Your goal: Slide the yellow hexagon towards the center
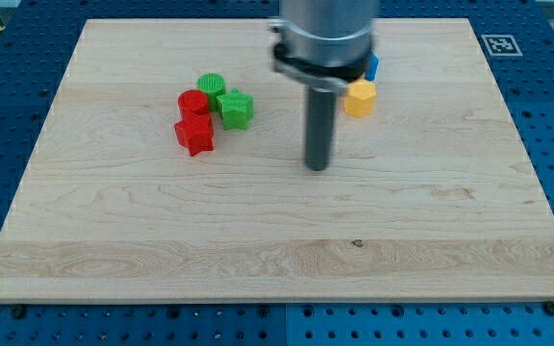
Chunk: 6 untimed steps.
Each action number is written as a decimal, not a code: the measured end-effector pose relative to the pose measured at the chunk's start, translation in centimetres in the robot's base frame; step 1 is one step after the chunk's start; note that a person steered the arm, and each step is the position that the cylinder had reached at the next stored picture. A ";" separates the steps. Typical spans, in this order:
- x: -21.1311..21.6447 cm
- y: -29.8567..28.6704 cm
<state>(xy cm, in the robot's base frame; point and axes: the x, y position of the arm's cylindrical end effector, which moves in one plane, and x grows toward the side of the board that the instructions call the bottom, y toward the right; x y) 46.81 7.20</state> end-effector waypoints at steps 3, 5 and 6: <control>-6.3 6.5; -11.6 8.4; -12.5 7.8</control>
<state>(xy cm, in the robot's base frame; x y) 34.29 14.98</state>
